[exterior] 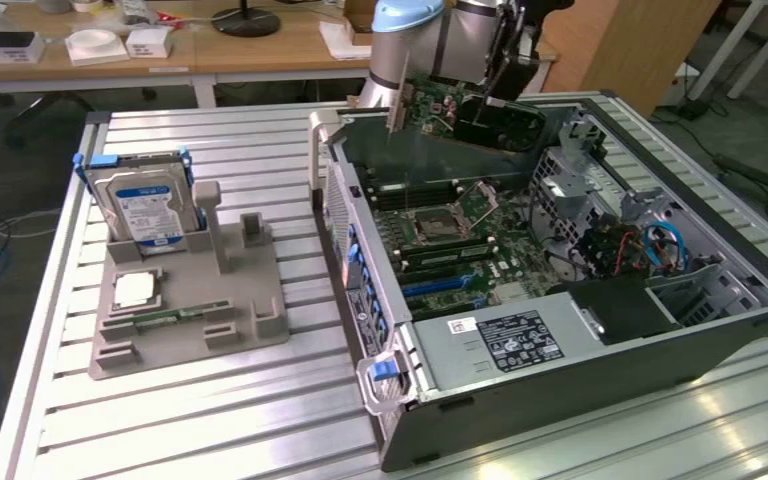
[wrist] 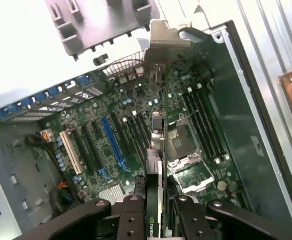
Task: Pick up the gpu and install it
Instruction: 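Insert the gpu into the slot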
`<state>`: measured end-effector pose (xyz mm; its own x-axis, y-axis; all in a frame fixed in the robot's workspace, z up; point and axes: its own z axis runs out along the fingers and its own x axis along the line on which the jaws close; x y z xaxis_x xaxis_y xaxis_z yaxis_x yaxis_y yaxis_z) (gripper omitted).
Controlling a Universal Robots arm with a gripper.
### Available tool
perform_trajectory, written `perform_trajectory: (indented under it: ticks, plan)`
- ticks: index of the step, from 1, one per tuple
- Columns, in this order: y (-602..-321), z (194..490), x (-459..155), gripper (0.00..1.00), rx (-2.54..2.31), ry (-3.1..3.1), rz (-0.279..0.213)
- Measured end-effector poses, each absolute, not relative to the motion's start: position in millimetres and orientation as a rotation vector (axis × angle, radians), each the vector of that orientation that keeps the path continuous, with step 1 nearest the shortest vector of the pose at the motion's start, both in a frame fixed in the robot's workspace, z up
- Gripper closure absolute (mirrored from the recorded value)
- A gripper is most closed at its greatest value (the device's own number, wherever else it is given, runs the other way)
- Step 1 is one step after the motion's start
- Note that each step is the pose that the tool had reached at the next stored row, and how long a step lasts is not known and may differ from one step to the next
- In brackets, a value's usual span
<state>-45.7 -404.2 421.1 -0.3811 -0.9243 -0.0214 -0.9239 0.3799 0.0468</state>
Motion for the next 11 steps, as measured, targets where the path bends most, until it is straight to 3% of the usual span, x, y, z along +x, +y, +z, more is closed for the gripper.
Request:
perform_trajectory:
  ticks: [11]
  plan:
    - [-404.2,417.6,-45.7,0.74,1.983,-2.419,-0.078]
